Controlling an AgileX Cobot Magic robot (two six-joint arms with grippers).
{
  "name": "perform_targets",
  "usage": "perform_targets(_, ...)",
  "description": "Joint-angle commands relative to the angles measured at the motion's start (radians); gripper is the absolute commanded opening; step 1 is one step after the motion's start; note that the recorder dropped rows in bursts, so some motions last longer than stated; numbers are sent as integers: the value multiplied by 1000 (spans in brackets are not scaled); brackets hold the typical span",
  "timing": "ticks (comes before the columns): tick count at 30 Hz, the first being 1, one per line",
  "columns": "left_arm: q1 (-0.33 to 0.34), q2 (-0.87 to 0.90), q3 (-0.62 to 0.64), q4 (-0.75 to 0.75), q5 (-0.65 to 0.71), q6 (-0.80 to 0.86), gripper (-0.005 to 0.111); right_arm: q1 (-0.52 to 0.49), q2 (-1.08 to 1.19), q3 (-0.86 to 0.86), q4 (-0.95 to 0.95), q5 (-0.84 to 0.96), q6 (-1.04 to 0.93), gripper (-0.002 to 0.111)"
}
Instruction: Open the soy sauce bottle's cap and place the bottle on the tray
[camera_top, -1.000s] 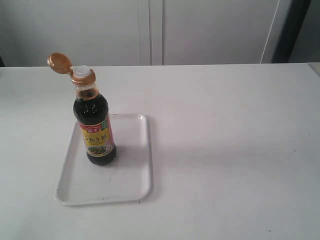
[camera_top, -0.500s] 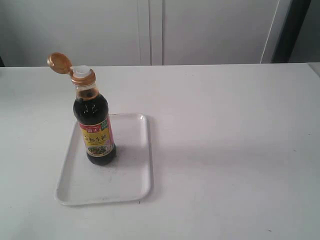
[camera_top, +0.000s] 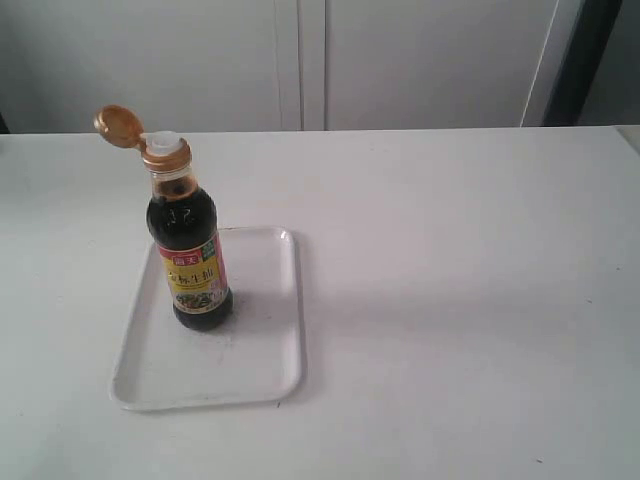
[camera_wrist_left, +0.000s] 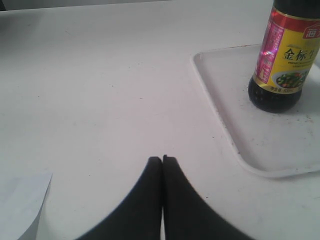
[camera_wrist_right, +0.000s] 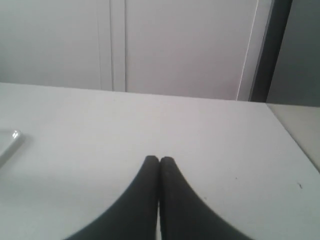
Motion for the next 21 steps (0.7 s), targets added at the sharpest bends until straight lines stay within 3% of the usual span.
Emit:
perform_targets(1,3,-5,3,-11,-3,-5,0,-4,-6,54,0,-5,11,0)
perform_targets(21,3,-5,3,-11,-3,-5,0,-4,-6,58,0,102,5,0)
